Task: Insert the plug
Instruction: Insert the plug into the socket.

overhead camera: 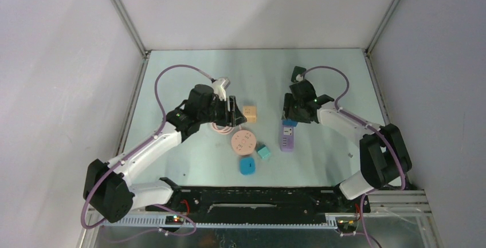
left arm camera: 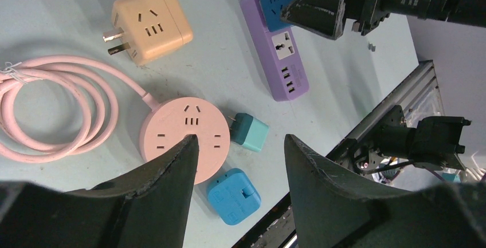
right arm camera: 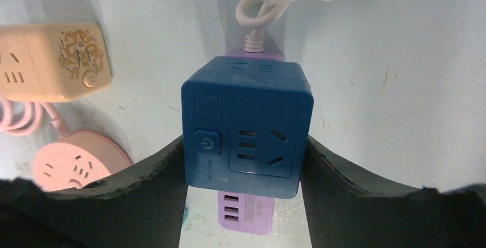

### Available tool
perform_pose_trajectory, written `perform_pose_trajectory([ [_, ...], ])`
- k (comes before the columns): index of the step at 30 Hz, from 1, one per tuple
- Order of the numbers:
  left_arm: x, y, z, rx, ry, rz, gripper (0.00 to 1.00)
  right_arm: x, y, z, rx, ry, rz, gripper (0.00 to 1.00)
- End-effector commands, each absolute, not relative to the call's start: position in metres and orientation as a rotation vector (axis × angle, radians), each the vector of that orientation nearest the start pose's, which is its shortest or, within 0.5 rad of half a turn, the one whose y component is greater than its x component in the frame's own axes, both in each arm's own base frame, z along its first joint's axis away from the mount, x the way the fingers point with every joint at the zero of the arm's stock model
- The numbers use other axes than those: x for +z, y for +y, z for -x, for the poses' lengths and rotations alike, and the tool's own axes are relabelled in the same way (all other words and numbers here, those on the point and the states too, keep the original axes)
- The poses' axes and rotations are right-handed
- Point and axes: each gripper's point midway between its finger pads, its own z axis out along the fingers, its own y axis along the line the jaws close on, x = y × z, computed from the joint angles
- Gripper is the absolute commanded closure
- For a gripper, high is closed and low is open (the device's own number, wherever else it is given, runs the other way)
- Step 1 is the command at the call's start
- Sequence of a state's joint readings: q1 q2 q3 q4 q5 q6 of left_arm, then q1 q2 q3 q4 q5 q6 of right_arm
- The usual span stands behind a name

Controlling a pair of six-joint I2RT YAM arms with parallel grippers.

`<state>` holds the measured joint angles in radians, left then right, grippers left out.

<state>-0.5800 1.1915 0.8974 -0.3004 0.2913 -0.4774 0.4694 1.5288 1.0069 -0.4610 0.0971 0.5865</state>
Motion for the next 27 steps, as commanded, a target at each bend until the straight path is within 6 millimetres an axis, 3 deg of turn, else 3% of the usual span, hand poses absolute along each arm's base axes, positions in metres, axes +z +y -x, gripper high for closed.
perform_pose_trajectory([
  [1,0.186,-0.249,-0.259,-0.901,2.231,-0.310,0.39,0.050,0.155,-0.302,0.118,2.648,-0.123,1.00],
  [11,0.186,-0.251,-0.259,-0.908,2.231,-0.312,0.38,0.039,0.158,-0.295,0.177,2.672,-0.152,1.00],
  [21,0.190,-0.249,-0.259,-0.896,2.228,-0.325,0.38,-0.009,0.162,-0.275,0.092,2.819,-0.086,1.00],
  [27,0.192,-0.247,-0.258,-0.882,2.226,-0.333,0.38,-0.027,0.171,-0.262,0.118,2.887,-0.051,1.00],
])
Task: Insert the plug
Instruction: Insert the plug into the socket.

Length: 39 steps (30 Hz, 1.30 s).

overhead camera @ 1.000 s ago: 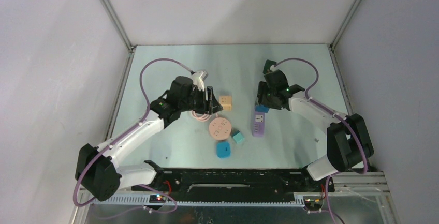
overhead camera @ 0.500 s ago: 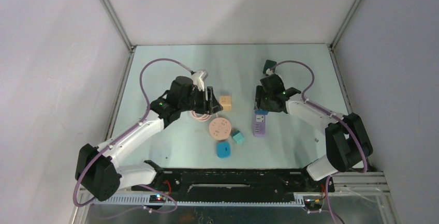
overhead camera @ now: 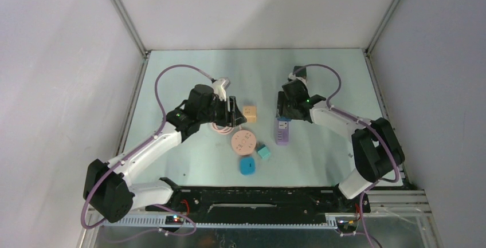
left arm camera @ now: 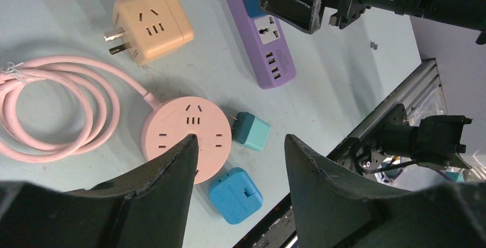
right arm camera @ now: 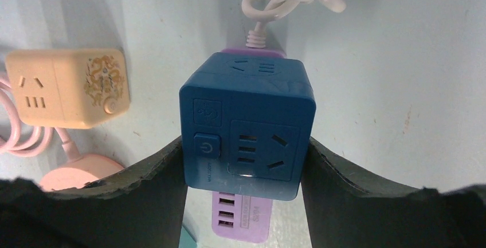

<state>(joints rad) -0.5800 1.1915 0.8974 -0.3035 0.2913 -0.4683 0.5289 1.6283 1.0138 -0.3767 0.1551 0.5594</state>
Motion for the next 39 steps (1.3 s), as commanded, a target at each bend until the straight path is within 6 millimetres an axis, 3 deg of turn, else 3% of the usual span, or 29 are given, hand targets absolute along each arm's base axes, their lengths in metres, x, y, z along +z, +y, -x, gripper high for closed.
perform_pose_trajectory([
  [1,0.192,-0.247,-0.258,-0.881,2.227,-0.332,0.38,-0.029,0.170,-0.260,0.115,2.900,-0.051,1.00],
  [11,0.194,-0.247,-0.260,-0.877,2.222,-0.327,0.38,-0.043,0.166,-0.249,0.032,3.080,0.011,1.00],
  [25,0.198,-0.247,-0.262,-0.867,2.221,-0.329,0.38,-0.070,0.161,-0.209,-0.051,3.356,0.180,1.00],
  [32,0.202,-0.247,-0.264,-0.858,2.219,-0.325,0.37,-0.065,0.170,-0.219,-0.003,3.347,0.215,1.00],
  [39,0.206,-0.248,-0.267,-0.858,2.221,-0.307,0.37,-0.066,0.177,-0.228,0.154,3.369,0.215,1.00],
])
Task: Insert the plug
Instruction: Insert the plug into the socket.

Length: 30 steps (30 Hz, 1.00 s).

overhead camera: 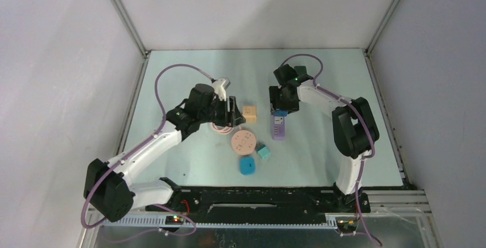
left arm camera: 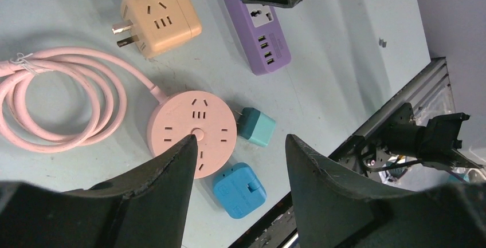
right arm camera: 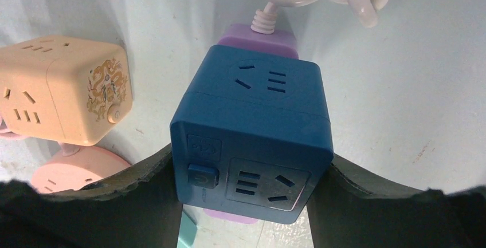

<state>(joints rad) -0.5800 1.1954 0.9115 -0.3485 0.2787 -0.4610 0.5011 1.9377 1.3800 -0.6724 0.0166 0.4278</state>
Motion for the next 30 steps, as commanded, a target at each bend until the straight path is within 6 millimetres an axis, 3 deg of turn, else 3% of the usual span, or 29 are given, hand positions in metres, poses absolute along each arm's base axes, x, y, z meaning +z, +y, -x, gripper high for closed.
perform_pose_trajectory([
  [1,0.208,-0.248,-0.268,-0.859,2.218,-0.306,0.37,-0.064,0.176,-0.229,0.154,3.367,0.217,1.00],
  [5,0.210,-0.249,-0.271,-0.854,2.219,-0.298,0.37,-0.048,0.174,-0.239,0.153,3.306,0.236,0.99],
  [7,0.210,-0.250,-0.273,-0.851,2.222,-0.293,0.37,-0.034,0.180,-0.247,0.197,3.252,0.251,0.90],
  [9,0.211,-0.252,-0.275,-0.853,2.223,-0.291,0.37,-0.018,0.186,-0.255,0.245,3.193,0.255,0.71],
  [13,0.213,-0.254,-0.281,-0.849,2.223,-0.286,0.37,0.008,0.192,-0.264,0.305,3.105,0.258,0.23],
  [16,0.215,-0.257,-0.286,-0.845,2.221,-0.288,0.37,0.024,0.191,-0.267,0.315,3.063,0.255,0.04],
  [24,0.223,-0.268,-0.300,-0.859,2.218,-0.299,0.37,0.078,0.187,-0.270,0.376,2.927,0.261,0.00],
  [30,0.223,-0.274,-0.308,-0.853,2.227,-0.315,0.37,0.126,0.171,-0.270,0.487,2.826,0.169,0.00],
])
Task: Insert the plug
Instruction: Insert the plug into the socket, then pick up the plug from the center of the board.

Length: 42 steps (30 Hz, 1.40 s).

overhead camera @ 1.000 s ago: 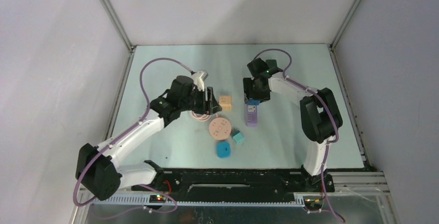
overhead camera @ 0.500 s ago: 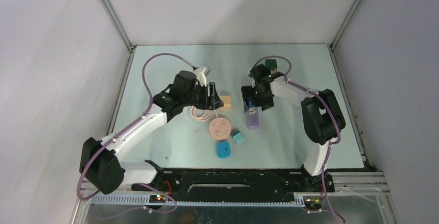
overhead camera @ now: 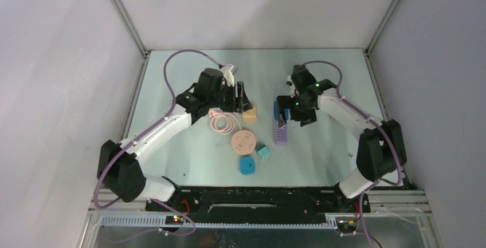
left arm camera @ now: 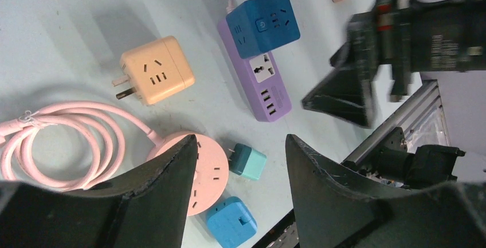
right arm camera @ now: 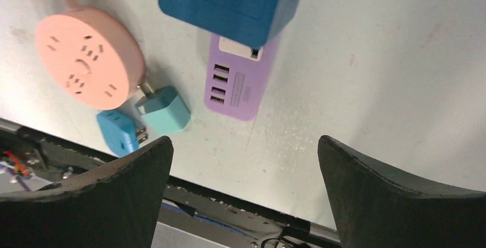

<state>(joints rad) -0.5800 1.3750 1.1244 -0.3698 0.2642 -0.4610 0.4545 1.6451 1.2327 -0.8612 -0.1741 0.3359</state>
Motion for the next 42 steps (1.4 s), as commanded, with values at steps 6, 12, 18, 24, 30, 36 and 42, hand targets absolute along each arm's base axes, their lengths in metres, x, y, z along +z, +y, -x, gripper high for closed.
perform_pose_trajectory([
  [6,0.223,-0.277,-0.314,-0.846,2.237,-0.331,0.37,0.178,0.171,-0.292,0.628,2.664,0.205,0.06],
  [12,0.222,-0.279,-0.318,-0.834,2.251,-0.345,0.37,0.189,0.200,-0.326,0.767,2.632,0.263,0.56],
  [18,0.225,-0.283,-0.323,-0.839,2.249,-0.320,0.37,0.168,0.210,-0.354,0.764,2.690,0.225,0.80],
  [24,0.222,-0.305,-0.338,-0.934,2.274,-0.273,0.37,0.146,0.193,-0.364,0.707,2.738,0.121,0.75],
  [30,0.194,-0.343,-0.356,-1.107,2.360,-0.181,0.37,0.147,0.171,-0.366,0.676,2.706,0.041,0.40],
  [36,0.160,-0.376,-0.369,-1.226,2.438,-0.128,0.39,0.128,0.165,-0.367,0.769,2.735,-0.034,0.37],
  [42,0.137,-0.392,-0.366,-1.282,2.490,-0.117,0.42,0.102,0.172,-0.369,0.850,2.788,-0.074,0.41],
])
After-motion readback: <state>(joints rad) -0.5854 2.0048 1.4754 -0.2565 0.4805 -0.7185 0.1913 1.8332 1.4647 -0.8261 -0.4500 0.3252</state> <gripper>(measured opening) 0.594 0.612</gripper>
